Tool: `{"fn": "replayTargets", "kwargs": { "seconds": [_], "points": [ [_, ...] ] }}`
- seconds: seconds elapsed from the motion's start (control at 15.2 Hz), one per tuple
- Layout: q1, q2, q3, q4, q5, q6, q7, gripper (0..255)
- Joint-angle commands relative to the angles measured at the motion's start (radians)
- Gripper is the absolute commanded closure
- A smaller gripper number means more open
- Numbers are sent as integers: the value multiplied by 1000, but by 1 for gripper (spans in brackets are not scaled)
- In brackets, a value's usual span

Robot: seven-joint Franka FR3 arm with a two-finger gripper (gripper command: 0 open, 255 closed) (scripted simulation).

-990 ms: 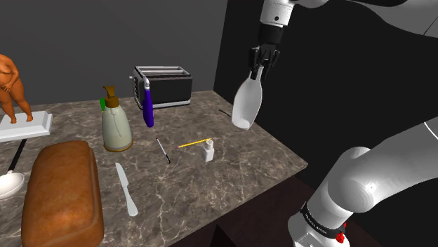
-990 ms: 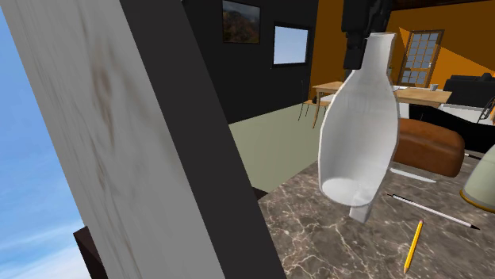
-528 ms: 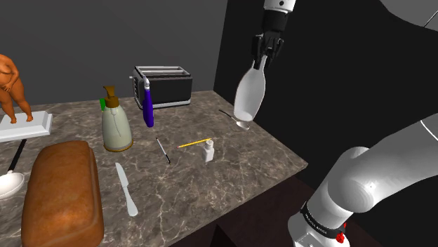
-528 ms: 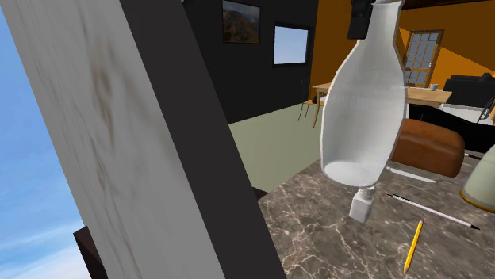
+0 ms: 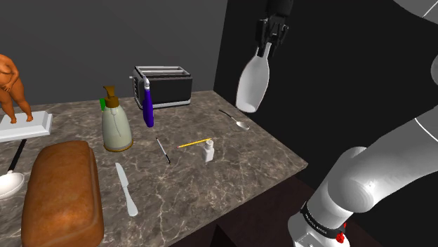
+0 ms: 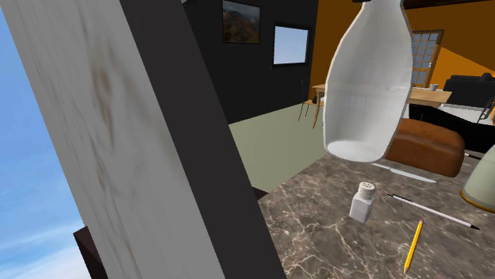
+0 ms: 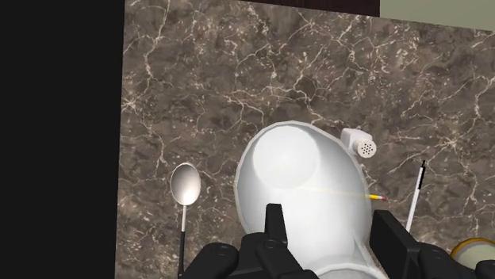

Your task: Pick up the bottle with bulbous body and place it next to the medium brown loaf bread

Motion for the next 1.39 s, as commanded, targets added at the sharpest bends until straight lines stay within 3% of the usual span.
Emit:
{"fn": "replayTargets", "kwargs": {
  "seconds": [0.0, 0.99, 1.32],
  "points": [
    [0, 21, 0, 52, 0, -30, 0, 255],
    [0, 203, -3, 489, 4, -286, 2, 255],
    [41, 197, 63, 439, 18, -239, 113, 255]
  ]
}}
